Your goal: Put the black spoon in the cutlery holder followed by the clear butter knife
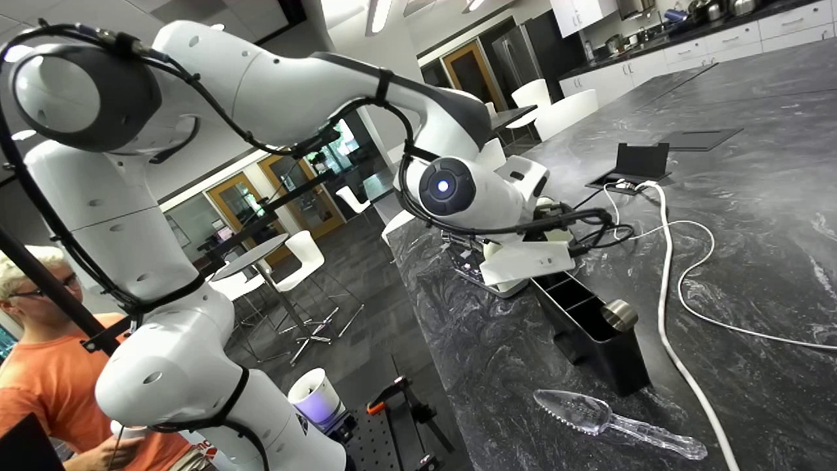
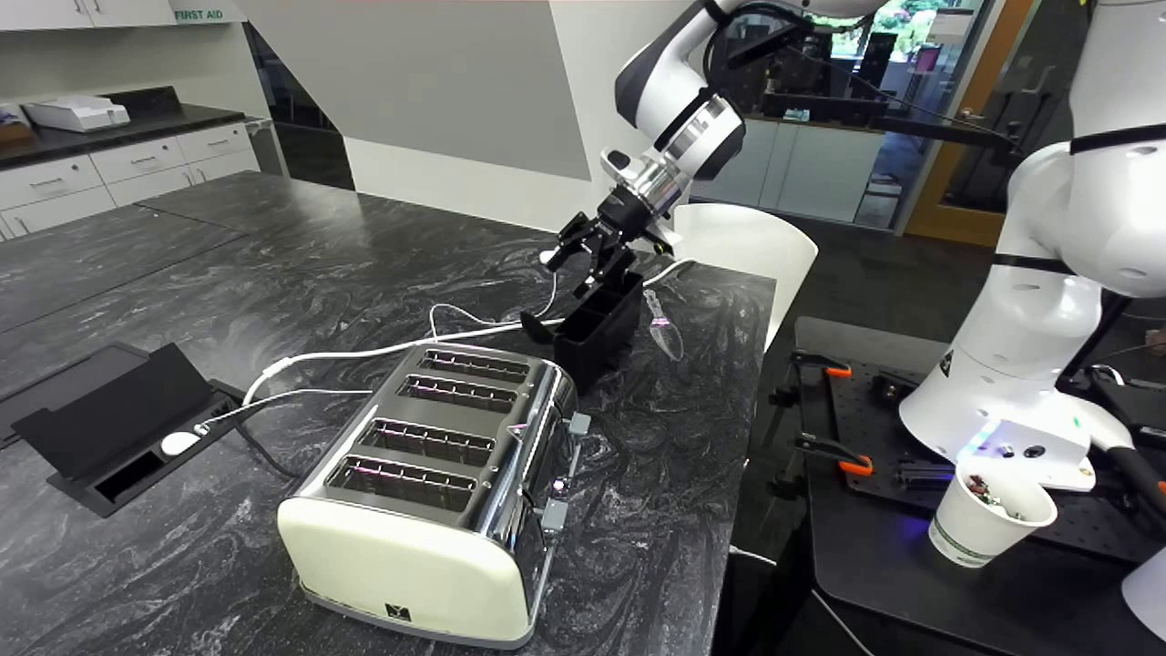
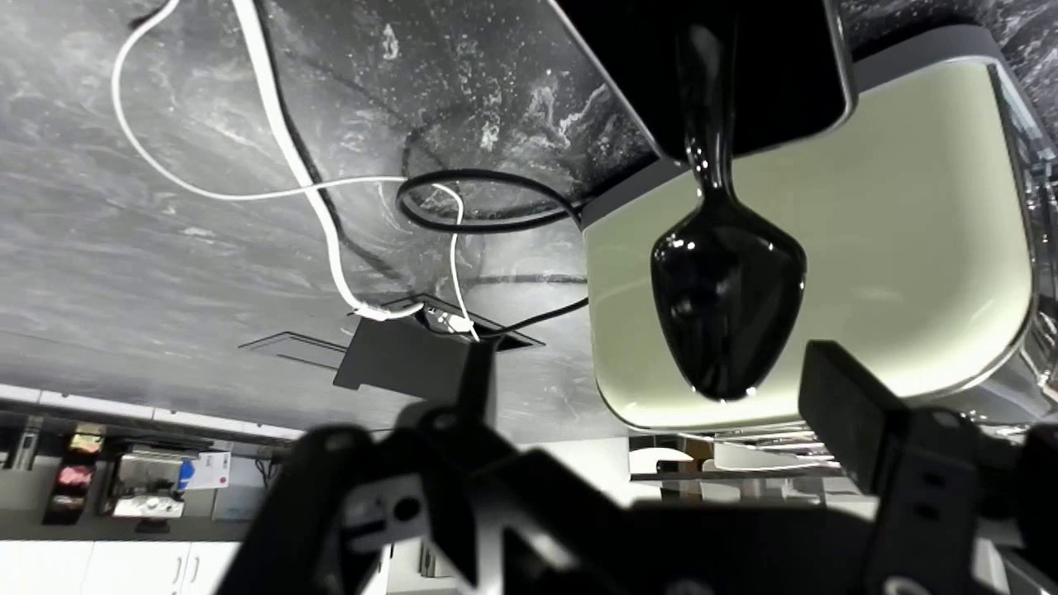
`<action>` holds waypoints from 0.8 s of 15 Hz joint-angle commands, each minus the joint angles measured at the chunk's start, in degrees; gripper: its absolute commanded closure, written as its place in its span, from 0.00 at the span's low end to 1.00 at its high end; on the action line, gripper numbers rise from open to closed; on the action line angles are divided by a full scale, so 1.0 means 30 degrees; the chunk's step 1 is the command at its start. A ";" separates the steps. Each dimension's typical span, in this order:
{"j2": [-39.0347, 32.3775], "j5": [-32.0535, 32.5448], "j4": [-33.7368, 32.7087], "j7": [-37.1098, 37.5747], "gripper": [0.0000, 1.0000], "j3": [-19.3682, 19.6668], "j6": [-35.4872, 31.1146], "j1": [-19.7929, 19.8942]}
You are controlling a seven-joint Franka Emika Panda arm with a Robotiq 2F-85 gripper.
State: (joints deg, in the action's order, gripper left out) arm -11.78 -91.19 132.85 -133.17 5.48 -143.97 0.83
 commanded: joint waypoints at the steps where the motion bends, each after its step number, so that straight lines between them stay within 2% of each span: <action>1: 0.3839 0.3450 0.2282 0.2481 0.00 0.0084 -0.1834 -0.0058; 2: 0.4622 0.5402 0.2787 0.3537 0.00 0.0314 -0.2310 -0.0233; 3: 0.5229 0.7233 0.3305 0.4524 0.00 0.0017 -0.3323 0.0021; 8: 0.6459 1.6028 0.6355 0.9332 0.00 -0.0325 -0.6096 0.0915; 10: 0.6480 1.9515 0.7526 1.1277 0.00 -0.1561 -0.7018 0.2734; 12: 0.6310 2.3046 0.8546 1.3390 0.00 -0.3328 -0.8005 0.5360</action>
State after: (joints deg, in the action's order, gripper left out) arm 5.59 -33.19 153.32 -100.15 2.01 -163.52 8.05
